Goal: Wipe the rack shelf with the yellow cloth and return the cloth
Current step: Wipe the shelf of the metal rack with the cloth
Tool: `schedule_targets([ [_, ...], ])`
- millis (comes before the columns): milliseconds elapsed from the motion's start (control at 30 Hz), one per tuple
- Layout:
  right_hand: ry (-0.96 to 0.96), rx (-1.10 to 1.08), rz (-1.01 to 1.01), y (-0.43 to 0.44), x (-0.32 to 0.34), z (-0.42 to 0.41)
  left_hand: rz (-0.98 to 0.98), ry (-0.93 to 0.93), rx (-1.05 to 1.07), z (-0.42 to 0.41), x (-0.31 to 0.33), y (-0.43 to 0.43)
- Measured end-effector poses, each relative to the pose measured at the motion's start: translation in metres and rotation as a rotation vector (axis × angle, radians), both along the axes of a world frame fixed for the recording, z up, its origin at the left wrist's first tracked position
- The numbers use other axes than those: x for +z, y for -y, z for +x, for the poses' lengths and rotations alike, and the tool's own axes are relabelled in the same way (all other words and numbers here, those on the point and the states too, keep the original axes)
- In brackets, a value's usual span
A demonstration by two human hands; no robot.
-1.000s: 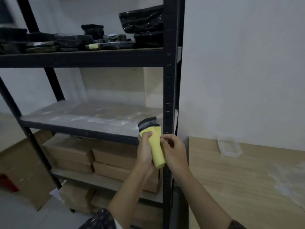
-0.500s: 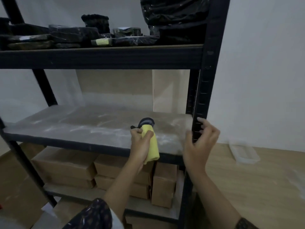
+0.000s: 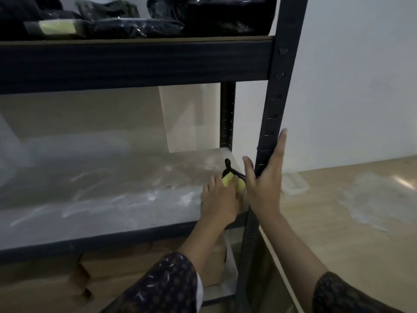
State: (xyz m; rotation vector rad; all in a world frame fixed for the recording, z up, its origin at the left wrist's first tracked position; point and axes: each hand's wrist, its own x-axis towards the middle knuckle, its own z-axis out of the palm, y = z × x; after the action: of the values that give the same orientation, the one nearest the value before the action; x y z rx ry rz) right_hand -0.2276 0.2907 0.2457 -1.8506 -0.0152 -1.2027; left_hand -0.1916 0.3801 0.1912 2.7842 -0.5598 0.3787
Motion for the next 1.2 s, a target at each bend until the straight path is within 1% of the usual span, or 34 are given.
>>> schedule_targets([
  [67, 0.044, -0.105, -0.095, -0.005, -0.006, 0.000, 0.069, -0.015, -0.014, 0.005, -0.004, 0.001],
  [133, 0.042, -0.171, -0.163, -0.007, -0.018, 0.000, 0.100, -0.033, -0.018, 0.006, -0.001, 0.004],
  [233, -0.047, -0.179, -0.178, -0.008, -0.028, -0.001, 0.117, -0.061, -0.007, 0.008, 0.005, 0.004],
  [300, -0.062, -0.161, -0.211, -0.007, -0.031, -0.001, 0.095, -0.052, 0.033, 0.007, 0.008, -0.002],
  [400, -0.090, -0.159, -0.246, -0.006, -0.032, -0.001, 0.070, -0.082, 0.160, 0.009, 0.013, -0.024],
  [500, -0.109, -0.133, -0.234, -0.005, -0.031, -0.003, 0.080, -0.110, 0.312, 0.015, 0.020, -0.056],
  [567, -0.102, -0.128, -0.223, -0.005, -0.029, -0.004, -0.028, -0.108, 0.323, 0.017, 0.022, -0.064],
  [633, -0.089, -0.125, -0.216, -0.005, -0.029, -0.003, -0.182, -0.083, 0.215, 0.008, 0.024, -0.044],
  [700, -0.097, -0.123, -0.217, -0.004, -0.030, -0.003, -0.245, -0.093, 0.101, -0.007, 0.022, -0.011],
  [767, -0.108, -0.118, -0.220, -0.003, -0.031, -0.002, -0.162, -0.090, 0.077, -0.015, 0.014, 0.013],
  [833, -0.108, -0.122, -0.229, -0.002, -0.031, -0.002, -0.045, -0.048, 0.112, -0.013, 0.007, 0.008],
  [1033, -0.108, -0.143, -0.244, -0.003, -0.031, -0.001, 0.094, -0.077, 0.416, 0.005, 0.007, -0.085],
  [1133, -0.103, -0.142, -0.231, -0.004, -0.031, -0.001, 0.033, -0.074, 0.511, 0.008, 0.009, -0.111],
  [1167, -0.102, -0.141, -0.226, -0.003, -0.031, -0.002, -0.022, -0.080, 0.502, 0.009, 0.010, -0.109],
  [1200, -0.101, -0.137, -0.223, -0.003, -0.032, -0.002, -0.081, -0.080, 0.450, 0.009, 0.010, -0.099],
])
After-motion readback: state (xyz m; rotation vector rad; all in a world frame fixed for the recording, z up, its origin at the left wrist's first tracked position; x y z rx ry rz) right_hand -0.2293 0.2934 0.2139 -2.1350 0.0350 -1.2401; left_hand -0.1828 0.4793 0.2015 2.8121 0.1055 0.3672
